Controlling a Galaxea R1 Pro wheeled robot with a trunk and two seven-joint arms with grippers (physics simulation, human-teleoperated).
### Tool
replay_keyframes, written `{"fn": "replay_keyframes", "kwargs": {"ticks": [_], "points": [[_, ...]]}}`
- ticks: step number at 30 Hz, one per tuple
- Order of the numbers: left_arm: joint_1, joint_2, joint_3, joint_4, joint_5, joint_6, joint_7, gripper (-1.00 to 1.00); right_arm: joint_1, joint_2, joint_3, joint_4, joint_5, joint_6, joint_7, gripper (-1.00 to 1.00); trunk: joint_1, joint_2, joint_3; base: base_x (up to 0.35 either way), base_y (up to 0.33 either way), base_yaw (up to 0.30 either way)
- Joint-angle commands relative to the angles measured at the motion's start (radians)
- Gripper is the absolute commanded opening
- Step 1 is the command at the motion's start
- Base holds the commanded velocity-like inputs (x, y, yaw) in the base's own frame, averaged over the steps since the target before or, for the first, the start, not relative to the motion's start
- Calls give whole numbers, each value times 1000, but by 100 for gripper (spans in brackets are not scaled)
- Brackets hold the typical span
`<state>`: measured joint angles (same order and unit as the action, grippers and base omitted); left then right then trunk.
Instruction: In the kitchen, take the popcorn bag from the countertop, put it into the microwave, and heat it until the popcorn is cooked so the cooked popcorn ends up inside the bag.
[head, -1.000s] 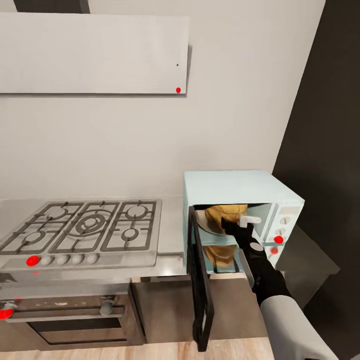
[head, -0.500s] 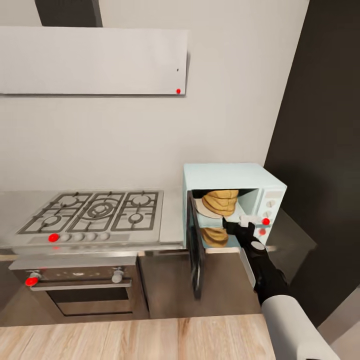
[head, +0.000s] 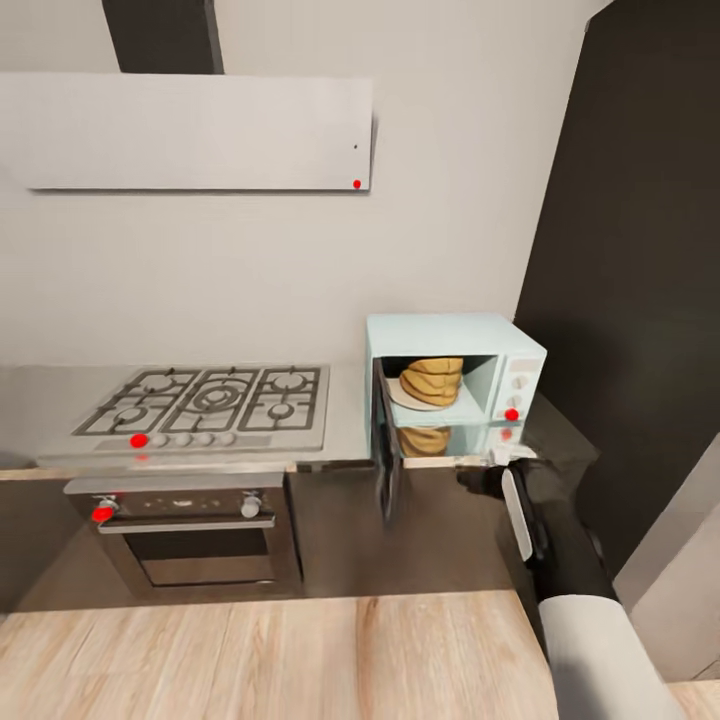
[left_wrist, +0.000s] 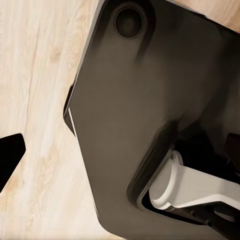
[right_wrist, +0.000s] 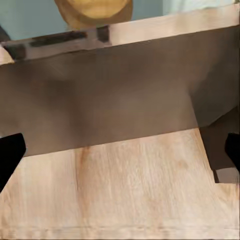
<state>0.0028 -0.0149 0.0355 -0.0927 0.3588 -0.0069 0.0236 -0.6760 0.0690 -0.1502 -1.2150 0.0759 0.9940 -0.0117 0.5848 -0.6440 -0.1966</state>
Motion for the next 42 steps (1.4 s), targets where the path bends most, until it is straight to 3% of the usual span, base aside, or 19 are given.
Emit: {"fn": "replay_keyframes", "kwargs": {"ticks": [1,4,6,7,9,11,14,17,21,37,42], "points": [[0,0,3,-1,2,-1,2,100,20,-3,-1,1,10,11,4,100,0,-1,-1,-345,0,0],[0,1,3,-1,3,-1,2,100,122,-34,1,10,17,19,3,100,0,-1,-1,-345,0,0],[0,2,3,-1,4,0,2,100,218,-67,1,141,39,-33,2,100,0,-1,-1,-251,0,0],[0,3,3,-1,4,0,2,100,239,-75,1,214,43,-74,2,100,0,-1,-1,-127,0,0],[0,4,1,-1,4,1,2,100,264,-92,2,431,51,-210,0,100,0,-1,-1,-53,0,0],[0,4,-1,-1,3,1,2,100,272,-100,6,701,59,-436,-2,100,0,-1,-1,-16,0,0],[0,4,-2,-1,4,1,2,100,275,-101,10,984,55,-752,-4,100,0,-1,-1,-4,0,0],[0,4,-1,-1,5,1,2,100,276,-96,11,1191,52,-952,-4,100,0,-1,-1,0,0,0],[0,4,0,-1,5,1,2,100,295,-91,11,1244,50,-1022,-4,100,0,-1,-1,0,0,0],[0,4,0,1,6,1,2,100,355,-99,11,1249,49,-1021,-5,100,0,-1,-1,0,0,0],[0,4,-3,1,2,1,2,100,442,-101,11,1249,51,-1032,-4,100,0,-1,-1,26,-19,0]]}}
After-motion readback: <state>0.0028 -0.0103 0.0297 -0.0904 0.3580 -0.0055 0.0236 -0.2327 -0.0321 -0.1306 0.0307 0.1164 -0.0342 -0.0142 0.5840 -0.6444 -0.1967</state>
